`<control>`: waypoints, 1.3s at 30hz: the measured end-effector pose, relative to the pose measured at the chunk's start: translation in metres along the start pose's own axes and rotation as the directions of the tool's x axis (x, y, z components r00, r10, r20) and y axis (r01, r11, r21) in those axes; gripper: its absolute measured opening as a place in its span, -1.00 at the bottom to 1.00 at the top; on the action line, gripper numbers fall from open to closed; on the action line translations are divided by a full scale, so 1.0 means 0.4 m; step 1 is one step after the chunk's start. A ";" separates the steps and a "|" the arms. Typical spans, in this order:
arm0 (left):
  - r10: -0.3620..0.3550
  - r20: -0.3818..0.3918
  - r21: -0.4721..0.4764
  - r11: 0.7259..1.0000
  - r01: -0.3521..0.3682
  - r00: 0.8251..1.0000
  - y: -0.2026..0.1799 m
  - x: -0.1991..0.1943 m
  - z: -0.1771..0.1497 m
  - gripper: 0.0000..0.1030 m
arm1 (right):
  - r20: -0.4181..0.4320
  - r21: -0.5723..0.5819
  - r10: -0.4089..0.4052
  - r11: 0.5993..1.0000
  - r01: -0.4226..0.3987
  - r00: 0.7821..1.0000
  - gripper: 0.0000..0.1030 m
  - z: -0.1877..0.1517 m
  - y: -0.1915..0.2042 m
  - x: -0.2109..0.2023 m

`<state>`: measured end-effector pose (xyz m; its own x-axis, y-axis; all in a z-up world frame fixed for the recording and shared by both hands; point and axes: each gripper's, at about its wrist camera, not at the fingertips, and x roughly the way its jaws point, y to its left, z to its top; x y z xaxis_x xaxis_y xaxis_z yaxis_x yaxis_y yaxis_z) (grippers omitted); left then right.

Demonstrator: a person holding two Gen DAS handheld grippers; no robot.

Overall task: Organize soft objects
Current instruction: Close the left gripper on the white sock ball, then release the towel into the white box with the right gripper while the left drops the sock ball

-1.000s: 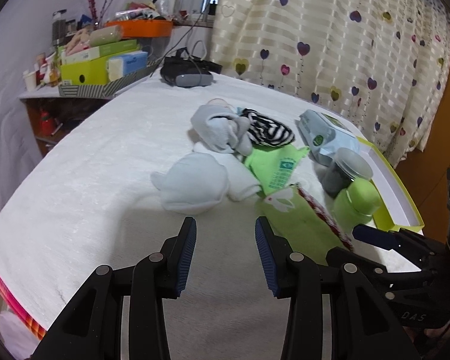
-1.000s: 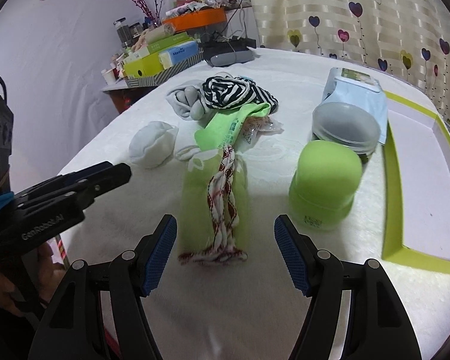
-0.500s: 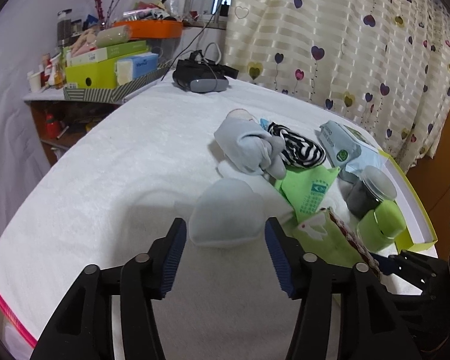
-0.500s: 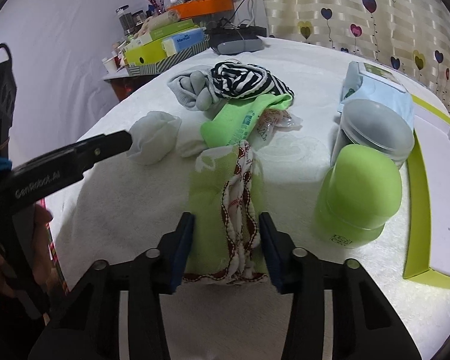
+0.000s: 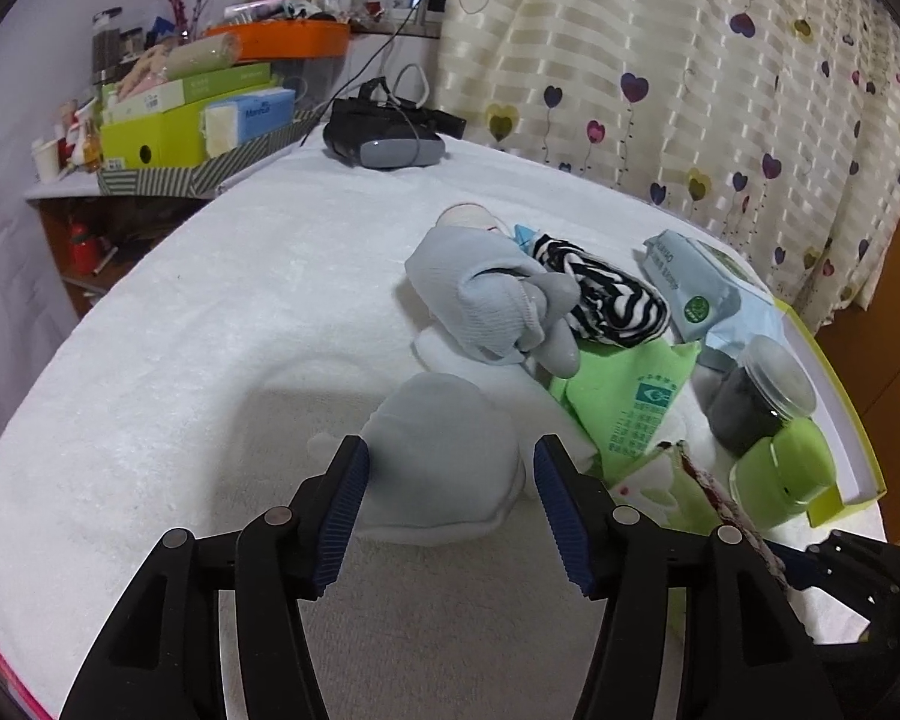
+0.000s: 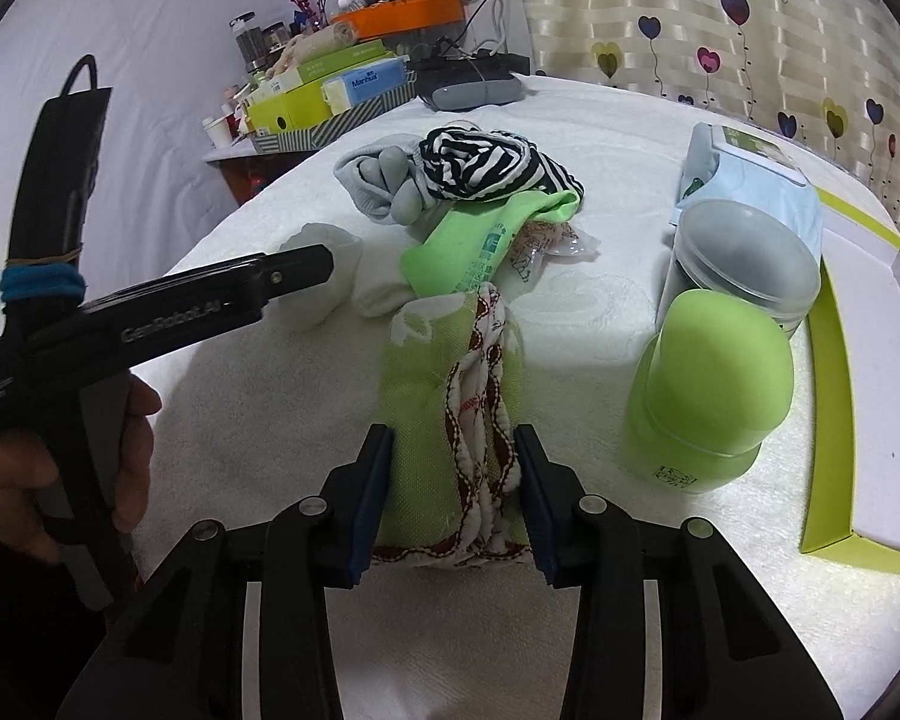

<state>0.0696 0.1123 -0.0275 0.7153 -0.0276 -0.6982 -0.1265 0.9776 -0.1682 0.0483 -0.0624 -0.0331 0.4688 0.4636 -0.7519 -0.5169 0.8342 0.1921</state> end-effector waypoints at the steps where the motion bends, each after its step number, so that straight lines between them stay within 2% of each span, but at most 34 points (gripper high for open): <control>1: 0.007 0.000 0.000 1.000 -0.007 1.000 0.000 0.005 0.000 0.11 | 0.001 0.000 0.000 1.000 0.000 1.000 -0.19 0.000 0.000 0.000; 6: 0.054 -0.022 -0.009 0.998 -0.054 0.998 0.007 0.033 -0.003 0.10 | 0.004 -0.004 -0.004 1.000 0.004 1.000 -0.22 -0.001 0.000 -0.004; 15: 0.097 -0.030 -0.009 0.995 -0.097 0.995 0.010 0.047 -0.005 -0.32 | 0.017 0.003 -0.020 1.000 0.020 1.000 -0.23 -0.003 -0.009 -0.022; 18: 0.102 -0.022 -0.011 0.995 -0.102 0.995 0.009 0.039 -0.006 -0.40 | 0.023 0.003 -0.022 1.000 0.021 0.999 -0.23 -0.003 -0.009 -0.028; 25: 0.101 0.004 -0.015 0.995 -0.101 0.995 0.003 -0.004 -0.021 -0.43 | 0.046 -0.002 -0.023 1.000 0.023 0.999 -0.25 -0.005 -0.007 -0.053; 32: 0.076 0.019 -0.017 0.997 -0.076 0.997 -0.009 -0.051 -0.041 -0.44 | 0.036 -0.011 -0.011 1.000 0.012 0.999 -0.44 -0.026 -0.002 -0.061; 39: 0.042 0.045 -0.003 0.999 -0.042 0.998 -0.039 -0.097 -0.046 -0.44 | 0.068 0.002 -0.011 1.000 0.011 0.998 -0.47 -0.041 -0.011 -0.095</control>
<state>0.0310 0.0944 -0.0106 0.7395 0.0233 -0.6727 -0.1584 0.9774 -0.1403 0.0210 -0.0884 -0.0157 0.5224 0.4737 -0.7090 -0.5100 0.8399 0.1854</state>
